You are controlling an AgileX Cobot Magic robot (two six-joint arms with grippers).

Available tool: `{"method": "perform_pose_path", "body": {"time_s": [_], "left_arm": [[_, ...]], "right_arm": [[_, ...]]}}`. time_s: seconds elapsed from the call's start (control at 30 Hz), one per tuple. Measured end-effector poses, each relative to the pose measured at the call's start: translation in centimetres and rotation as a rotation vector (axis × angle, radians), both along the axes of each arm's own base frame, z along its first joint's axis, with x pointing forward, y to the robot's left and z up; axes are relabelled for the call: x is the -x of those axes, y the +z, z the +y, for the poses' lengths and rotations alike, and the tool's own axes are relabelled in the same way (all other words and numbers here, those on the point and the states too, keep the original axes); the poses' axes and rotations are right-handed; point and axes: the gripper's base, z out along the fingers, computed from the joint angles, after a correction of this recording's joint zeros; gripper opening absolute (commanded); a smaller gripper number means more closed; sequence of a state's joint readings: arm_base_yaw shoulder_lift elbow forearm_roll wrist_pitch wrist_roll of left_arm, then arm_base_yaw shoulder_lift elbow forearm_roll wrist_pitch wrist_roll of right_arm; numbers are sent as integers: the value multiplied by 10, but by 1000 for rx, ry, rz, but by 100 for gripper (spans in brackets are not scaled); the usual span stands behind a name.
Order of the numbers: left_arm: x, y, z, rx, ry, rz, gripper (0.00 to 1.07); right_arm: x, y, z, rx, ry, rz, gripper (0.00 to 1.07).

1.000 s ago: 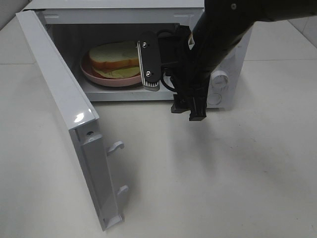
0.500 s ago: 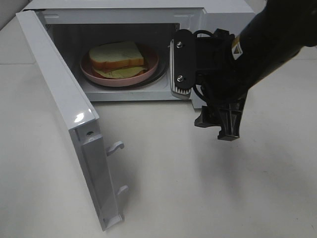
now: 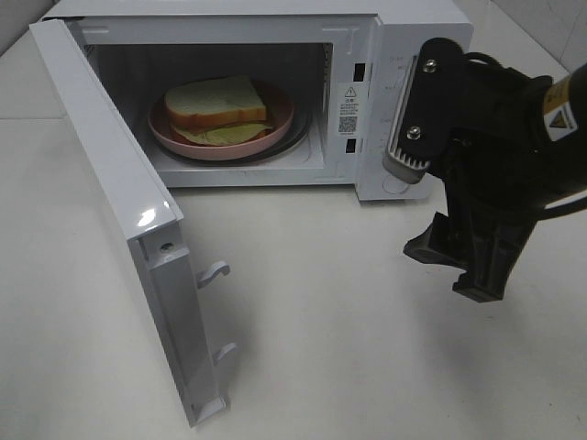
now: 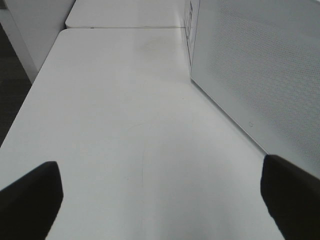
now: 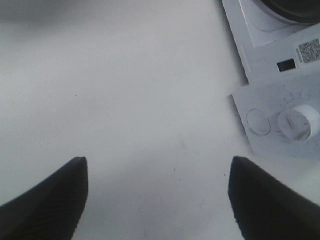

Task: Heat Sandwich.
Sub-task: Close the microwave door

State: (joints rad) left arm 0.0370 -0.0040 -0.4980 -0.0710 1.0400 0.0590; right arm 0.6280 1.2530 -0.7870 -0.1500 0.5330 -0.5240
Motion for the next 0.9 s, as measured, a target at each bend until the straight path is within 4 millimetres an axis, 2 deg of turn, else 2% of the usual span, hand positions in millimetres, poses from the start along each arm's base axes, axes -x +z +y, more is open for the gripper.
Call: {"method": "perform_pose_path", "body": {"time_s": [0.47, 0.6, 0.77, 0.9], "left_arm": [[0, 0, 0, 0, 0, 0, 101], [0, 0, 0, 0, 0, 0, 101], [0, 0, 0, 0, 0, 0, 101], [0, 0, 0, 0, 0, 0, 101]], "right_arm": [[46, 30, -35, -215, -316, 38, 76], [70, 44, -54, -268, -431, 68, 76], [83, 50, -63, -288, -456, 65, 76], [110, 60, -84, -322, -493, 56, 76]]}}
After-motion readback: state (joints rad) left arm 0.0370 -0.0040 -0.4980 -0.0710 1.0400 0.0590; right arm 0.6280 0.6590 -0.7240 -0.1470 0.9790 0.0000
